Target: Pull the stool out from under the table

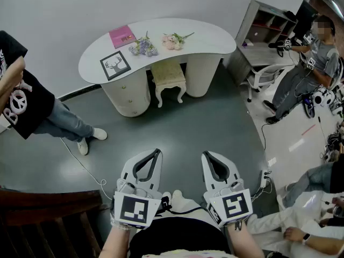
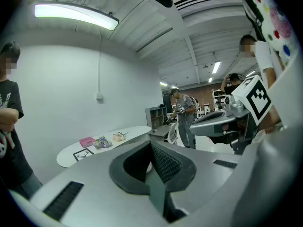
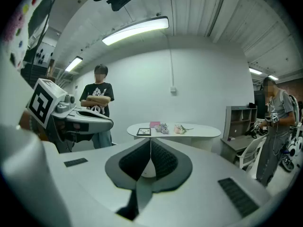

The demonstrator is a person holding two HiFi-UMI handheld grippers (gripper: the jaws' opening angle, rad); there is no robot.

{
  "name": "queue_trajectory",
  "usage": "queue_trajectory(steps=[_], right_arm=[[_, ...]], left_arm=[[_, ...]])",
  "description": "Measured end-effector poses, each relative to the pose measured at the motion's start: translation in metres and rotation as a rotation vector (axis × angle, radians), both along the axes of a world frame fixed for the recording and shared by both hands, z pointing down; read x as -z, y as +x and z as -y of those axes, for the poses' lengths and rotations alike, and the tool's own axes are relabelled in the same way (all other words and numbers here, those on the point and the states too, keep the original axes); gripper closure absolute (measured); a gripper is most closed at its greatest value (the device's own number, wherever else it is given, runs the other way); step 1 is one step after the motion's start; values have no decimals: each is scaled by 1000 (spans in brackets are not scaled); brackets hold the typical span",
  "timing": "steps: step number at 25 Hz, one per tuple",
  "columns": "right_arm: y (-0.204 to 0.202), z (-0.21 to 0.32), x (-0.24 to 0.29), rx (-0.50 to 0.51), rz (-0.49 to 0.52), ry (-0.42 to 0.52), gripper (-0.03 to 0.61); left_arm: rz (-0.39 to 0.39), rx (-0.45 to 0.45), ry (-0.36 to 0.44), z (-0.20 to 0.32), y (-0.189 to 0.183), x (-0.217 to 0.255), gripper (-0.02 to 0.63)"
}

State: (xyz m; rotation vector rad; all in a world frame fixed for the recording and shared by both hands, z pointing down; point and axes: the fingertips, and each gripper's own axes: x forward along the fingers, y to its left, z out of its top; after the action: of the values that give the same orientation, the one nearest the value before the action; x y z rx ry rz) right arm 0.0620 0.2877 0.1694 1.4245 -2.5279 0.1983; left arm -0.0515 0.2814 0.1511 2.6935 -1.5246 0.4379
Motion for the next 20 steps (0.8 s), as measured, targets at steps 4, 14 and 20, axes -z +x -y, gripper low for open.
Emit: queue_trajectory(steps=[4, 14, 20], right_arm=[[-4, 1, -4, 3, -3, -1, 545], [-5, -5, -5, 21, -6, -7, 545], [-8, -9, -6, 54, 15, -21, 545]], left_arm=[[5, -1, -1, 1, -3, -4, 597], [17, 3, -4, -6, -4, -6, 597], [17, 12, -16, -10, -2, -7, 597]])
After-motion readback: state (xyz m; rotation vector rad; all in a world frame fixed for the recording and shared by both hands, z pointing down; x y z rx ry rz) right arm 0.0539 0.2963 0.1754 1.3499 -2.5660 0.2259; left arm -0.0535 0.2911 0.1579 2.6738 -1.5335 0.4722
